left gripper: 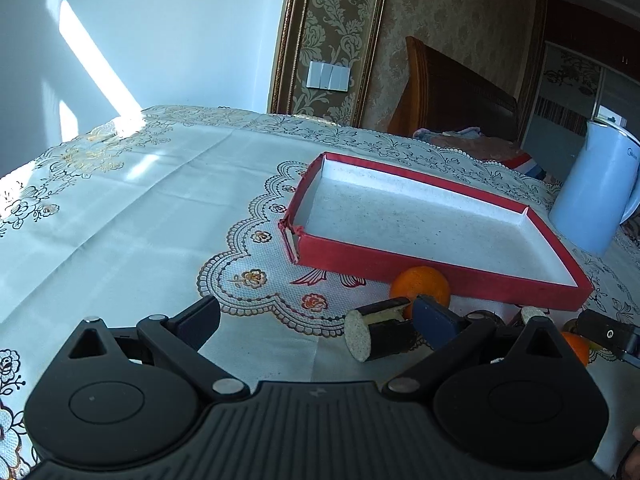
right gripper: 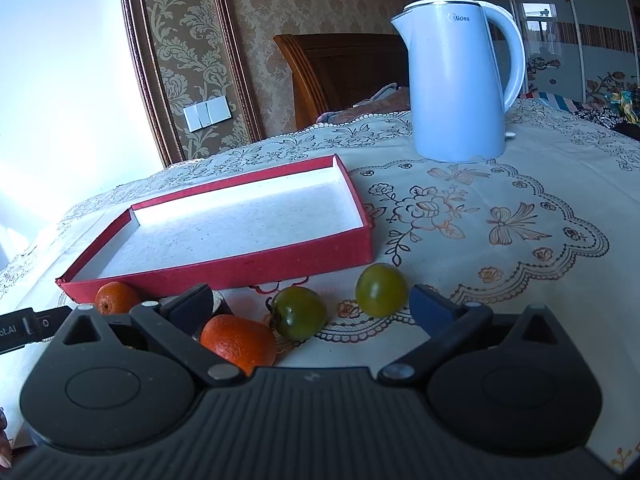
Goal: Organize fruits
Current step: 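Move both tools toward the produce lying in front of the red tray, then grasp the green cucumber chunk with the right tool while the left tool grasps a brown round fruit, then carry the cucumber chunk with the right tool while the left tool carries the brown fruit into the tray, then open the right tool to drop the cucumber while the left tool releases the brown fruit in the tray, then withdraw both open tools from the tray back toward the remaining produce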
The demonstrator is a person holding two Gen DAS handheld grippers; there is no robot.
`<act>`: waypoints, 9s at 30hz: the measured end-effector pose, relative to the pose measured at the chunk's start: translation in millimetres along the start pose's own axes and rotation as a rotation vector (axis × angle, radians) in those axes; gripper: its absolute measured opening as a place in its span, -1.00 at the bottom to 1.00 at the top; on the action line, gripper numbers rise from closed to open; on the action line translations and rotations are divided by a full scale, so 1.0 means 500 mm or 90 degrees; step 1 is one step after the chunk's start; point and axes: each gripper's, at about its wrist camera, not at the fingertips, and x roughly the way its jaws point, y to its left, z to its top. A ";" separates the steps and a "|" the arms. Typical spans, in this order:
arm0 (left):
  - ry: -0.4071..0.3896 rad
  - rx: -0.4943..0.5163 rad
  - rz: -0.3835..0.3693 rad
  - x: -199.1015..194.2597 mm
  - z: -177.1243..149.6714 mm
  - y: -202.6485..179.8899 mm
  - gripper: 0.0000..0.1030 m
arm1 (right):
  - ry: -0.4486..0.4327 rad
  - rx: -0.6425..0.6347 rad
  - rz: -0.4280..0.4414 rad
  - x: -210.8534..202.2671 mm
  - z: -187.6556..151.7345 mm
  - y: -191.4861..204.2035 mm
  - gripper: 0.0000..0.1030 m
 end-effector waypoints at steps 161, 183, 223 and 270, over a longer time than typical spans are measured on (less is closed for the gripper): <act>0.016 0.136 -0.003 0.190 0.139 -0.178 -0.43 | 0.054 -0.175 0.052 0.213 0.163 0.105 -0.29; 0.107 0.101 -0.002 0.273 0.147 -0.164 -0.43 | 0.132 -0.151 0.038 0.306 0.171 0.090 -0.29; 0.081 0.100 -0.005 0.246 0.130 -0.158 -0.36 | 0.098 -0.143 0.023 0.277 0.165 0.084 0.58; -0.009 0.094 -0.038 0.135 0.090 -0.125 0.54 | 0.060 -0.109 0.064 0.198 0.152 0.042 0.96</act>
